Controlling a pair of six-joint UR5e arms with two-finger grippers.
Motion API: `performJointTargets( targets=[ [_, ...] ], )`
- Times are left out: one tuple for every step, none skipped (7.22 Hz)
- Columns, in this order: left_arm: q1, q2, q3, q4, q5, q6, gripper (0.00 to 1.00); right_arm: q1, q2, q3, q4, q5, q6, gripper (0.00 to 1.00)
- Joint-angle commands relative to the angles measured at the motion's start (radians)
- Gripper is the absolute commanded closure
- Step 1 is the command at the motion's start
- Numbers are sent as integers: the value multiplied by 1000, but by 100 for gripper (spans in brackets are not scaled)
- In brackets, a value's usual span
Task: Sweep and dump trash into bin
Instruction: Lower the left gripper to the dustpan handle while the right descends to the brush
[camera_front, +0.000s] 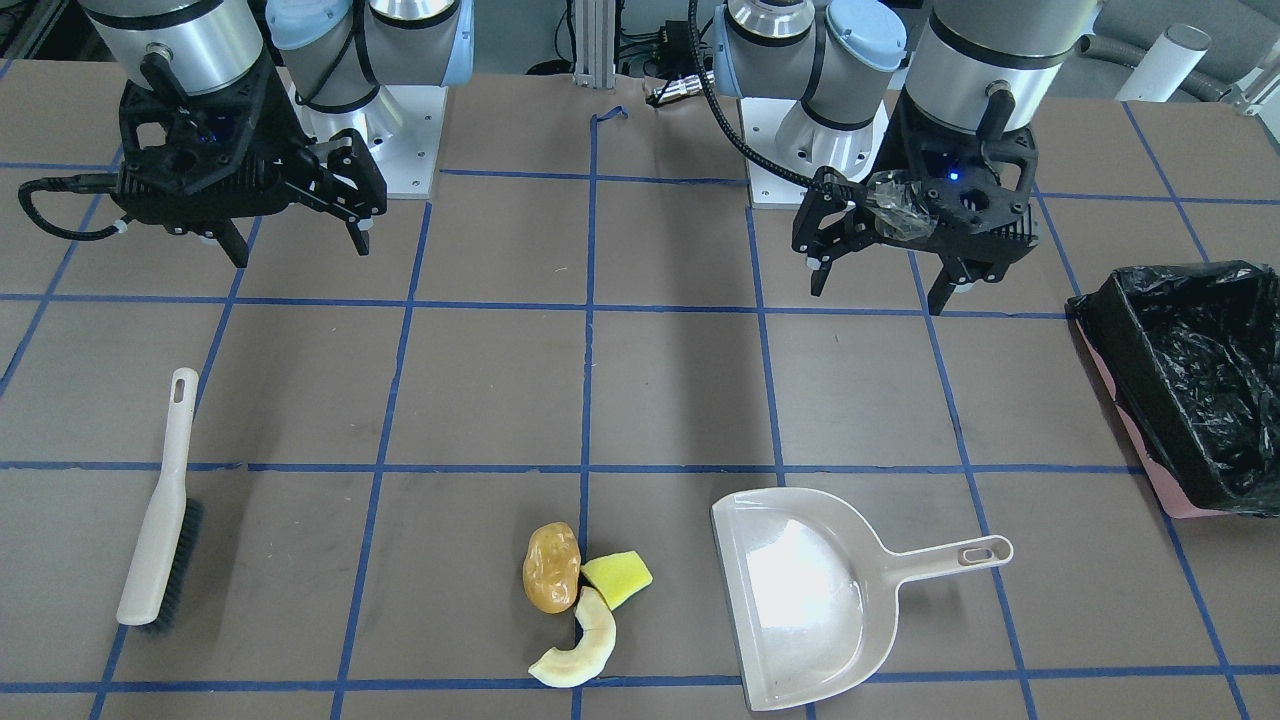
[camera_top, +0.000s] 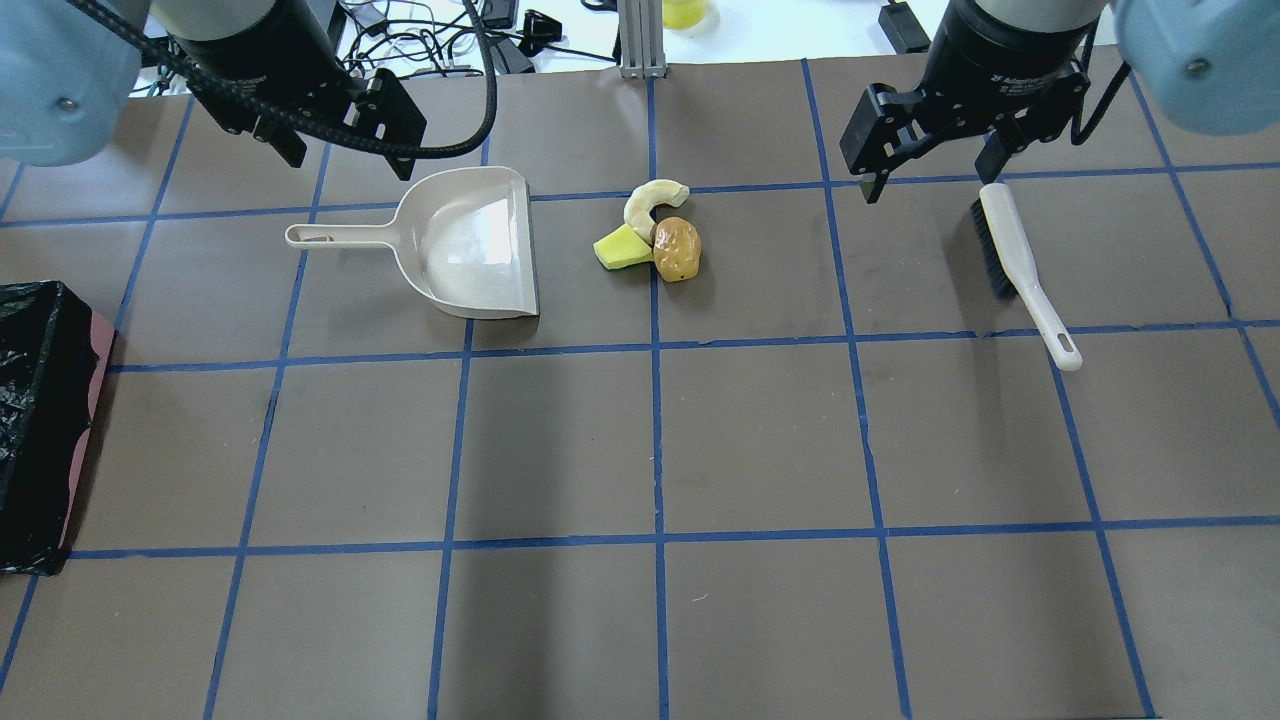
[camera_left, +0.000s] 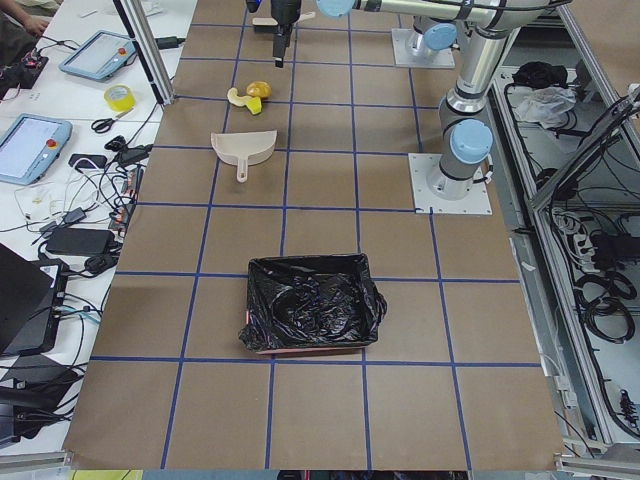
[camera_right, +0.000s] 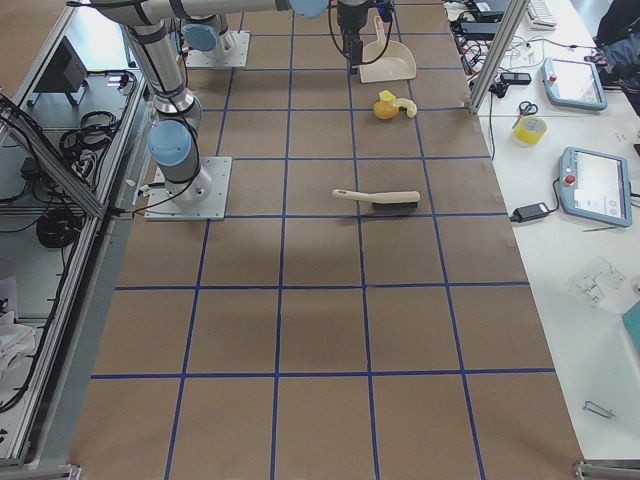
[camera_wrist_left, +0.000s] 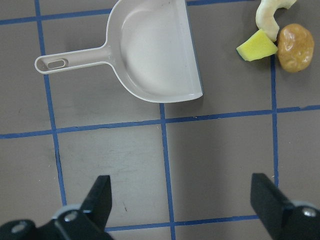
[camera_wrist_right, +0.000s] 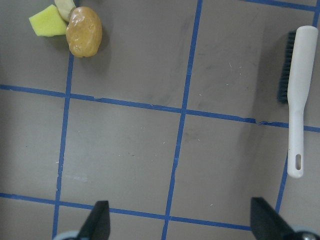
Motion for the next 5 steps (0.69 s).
performJointTargets(
  targets=[
    [89, -7, -9, -3, -6, 240, 2, -7, 10, -1, 8, 10, -9, 0],
    [135, -23, -27, 4, -65, 404, 2, -22, 16, 7, 7, -1, -3, 0],
    [184, -43, -45, 6, -73, 529, 1, -52, 59, 28, 2, -9, -10, 0],
    [222, -83, -65, 42, -72, 683, 0, -116, 105, 44, -30, -27, -36, 0],
    [250, -138, -104, 152, -60, 903, 0, -210, 137, 86, -74, -47, -178, 0]
  ],
)
